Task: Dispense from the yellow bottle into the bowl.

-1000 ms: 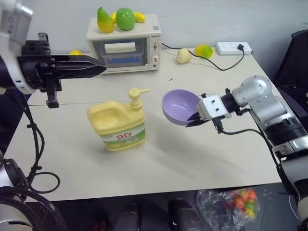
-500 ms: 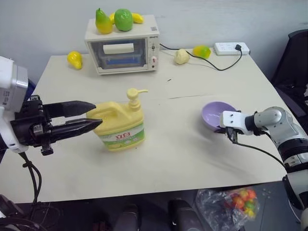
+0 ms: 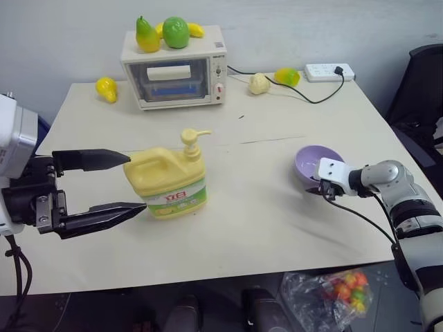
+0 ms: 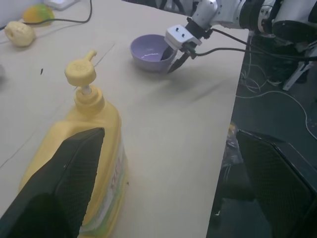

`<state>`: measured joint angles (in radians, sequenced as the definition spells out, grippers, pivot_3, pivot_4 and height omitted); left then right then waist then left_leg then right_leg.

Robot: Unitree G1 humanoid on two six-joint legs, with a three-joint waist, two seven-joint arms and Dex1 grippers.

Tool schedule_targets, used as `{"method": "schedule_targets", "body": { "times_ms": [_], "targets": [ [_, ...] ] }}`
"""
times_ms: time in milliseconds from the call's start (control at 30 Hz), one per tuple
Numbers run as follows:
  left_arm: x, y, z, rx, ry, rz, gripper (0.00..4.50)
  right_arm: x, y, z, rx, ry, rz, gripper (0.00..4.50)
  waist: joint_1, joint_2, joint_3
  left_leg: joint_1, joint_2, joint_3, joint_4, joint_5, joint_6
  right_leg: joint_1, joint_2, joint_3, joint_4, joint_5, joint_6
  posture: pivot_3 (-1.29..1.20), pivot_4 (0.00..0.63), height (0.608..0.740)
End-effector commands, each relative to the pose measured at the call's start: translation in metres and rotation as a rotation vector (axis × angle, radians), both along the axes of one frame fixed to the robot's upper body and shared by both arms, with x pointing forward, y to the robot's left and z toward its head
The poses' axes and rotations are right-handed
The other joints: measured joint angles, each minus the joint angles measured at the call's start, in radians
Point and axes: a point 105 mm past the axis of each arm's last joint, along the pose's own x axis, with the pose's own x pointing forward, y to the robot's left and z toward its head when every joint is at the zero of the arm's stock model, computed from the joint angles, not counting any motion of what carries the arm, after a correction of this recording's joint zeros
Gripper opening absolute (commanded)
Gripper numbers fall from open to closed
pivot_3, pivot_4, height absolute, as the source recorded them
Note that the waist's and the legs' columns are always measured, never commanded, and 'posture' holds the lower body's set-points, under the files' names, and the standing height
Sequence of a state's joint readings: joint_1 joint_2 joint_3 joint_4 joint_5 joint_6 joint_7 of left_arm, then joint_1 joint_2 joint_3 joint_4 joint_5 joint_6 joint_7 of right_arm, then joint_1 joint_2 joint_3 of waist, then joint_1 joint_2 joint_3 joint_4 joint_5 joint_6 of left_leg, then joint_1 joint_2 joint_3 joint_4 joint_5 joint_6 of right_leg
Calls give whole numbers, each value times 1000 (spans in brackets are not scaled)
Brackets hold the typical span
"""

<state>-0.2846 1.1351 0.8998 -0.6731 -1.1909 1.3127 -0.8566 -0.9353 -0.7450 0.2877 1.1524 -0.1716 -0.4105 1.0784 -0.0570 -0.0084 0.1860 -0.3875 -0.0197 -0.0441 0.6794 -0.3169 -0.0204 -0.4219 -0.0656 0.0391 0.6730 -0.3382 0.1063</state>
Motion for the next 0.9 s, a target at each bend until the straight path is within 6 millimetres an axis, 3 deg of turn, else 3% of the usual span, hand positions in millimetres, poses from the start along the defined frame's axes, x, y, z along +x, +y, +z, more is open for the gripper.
{"method": "schedule_targets", "body": {
  "times_ms": [33,167,300,433,533,633,767,900],
  "targets": [
    [3,5,2,0,-81,37,4500,4,-4,34,74,-75,-3,3098,0,0,0,0,0,1,0,0,0,0,0,0,0,0,0,0,150,740],
    [1,17,-7,-21,-88,82,4500,-5,-16,77,203,-95,-14,4487,1,1,0,0,0,1,-1,0,0,0,0,1,0,0,0,0,150,740],
    [-5,35,-10,-57,-104,151,4500,-45,-32,112,338,-7,37,4487,15,1,0,-1,1,0,-2,-1,1,0,-1,0,-3,0,0,0,150,740],
    [-15,65,-12,-106,-65,257,4500,-77,-64,136,453,36,-62,4487,28,1,1,1,2,0,-4,-3,3,4,-1,-1,-10,0,-1,0,150,740],
    [-24,75,-15,-115,-33,285,4500,-93,-75,140,487,68,-93,4487,28,2,1,4,1,1,-4,-4,6,7,-2,-1,-12,0,-1,0,150,740],
    [-34,82,-20,-124,-7,318,4500,-109,-95,130,522,121,-165,4487,28,2,1,13,1,2,-10,-7,10,14,-3,-1,-15,-1,-3,0,150,740],
    [-36,87,-36,-85,19,348,4500,-111,-104,105,492,145,-215,4487,25,3,1,23,2,3,-15,-7,11,24,-4,-2,-20,-3,-5,0,150,740],
    [-36,91,-47,-77,38,364,4500,-108,-103,98,483,139,-216,4487,25,4,1,23,2,5,-15,-7,10,24,-4,-2,-20,-3,-5,0,150,740]
  ]
}}
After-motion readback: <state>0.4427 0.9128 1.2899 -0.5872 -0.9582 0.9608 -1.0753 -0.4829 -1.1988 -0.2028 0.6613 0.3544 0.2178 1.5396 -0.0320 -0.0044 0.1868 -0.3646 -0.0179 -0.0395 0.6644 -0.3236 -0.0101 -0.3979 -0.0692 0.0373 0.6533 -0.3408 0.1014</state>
